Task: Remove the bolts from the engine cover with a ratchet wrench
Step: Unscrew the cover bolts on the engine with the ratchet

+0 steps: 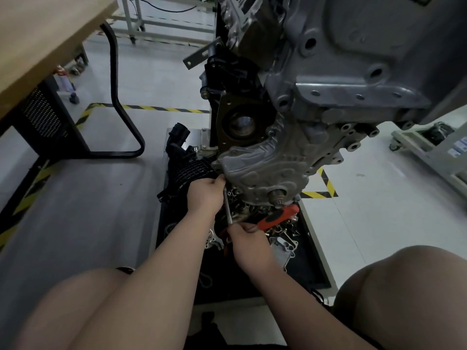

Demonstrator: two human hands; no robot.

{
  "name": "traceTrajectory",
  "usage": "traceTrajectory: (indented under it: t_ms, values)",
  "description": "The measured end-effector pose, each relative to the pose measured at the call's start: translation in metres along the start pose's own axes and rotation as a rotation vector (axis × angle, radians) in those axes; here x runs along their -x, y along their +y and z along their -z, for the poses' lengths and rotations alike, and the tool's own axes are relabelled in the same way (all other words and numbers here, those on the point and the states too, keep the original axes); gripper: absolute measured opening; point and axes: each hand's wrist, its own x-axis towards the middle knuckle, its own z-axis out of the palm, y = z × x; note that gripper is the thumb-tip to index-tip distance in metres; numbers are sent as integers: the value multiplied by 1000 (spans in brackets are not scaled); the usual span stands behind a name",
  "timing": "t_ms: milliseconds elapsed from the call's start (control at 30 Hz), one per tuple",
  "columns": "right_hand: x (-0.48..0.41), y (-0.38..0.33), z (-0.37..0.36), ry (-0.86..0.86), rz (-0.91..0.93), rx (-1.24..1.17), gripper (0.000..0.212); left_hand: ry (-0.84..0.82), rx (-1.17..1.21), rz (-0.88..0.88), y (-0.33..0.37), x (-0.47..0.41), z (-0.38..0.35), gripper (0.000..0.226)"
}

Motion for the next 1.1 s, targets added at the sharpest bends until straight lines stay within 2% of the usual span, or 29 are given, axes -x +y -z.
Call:
traceTrajectory:
  t_ms: [133, 200, 333, 400, 600, 733, 800, 900, 1100]
  values:
    - [1, 1, -8, -63, -58, -132, 27, -84, -114, -36, 0, 7, 17, 39]
    - [2, 2, -9, -80, -88, -204, 21, -165, -267, -72, 1, 12, 28, 38]
    - [5, -1, -9, -92, -101, -364, 23, -356, -532, -133, -4, 27, 39, 33]
    - [7, -2, -10, -143, -126, -523, 24, -389, -538, -106, -4, 31, 36, 41]
    - [7, -3, -6, -366, -374, -1249, 24, -416, -467, -72, 4, 39, 19, 41]
    - [11, -4, -12, -432, -439, -1411, 26, -402, -348, -4, 3, 40, 19, 39]
    - [11, -4, -14, -429, -459, -1362, 28, -400, -314, 5, 1, 41, 21, 37]
    - [12, 1, -13, -382, -414, -1115, 35, -389, -332, -1, -1, 39, 25, 37]
    - [17, 7, 1, -152, 55, -193, 21, -349, -444, -57, -1, 37, 24, 39]
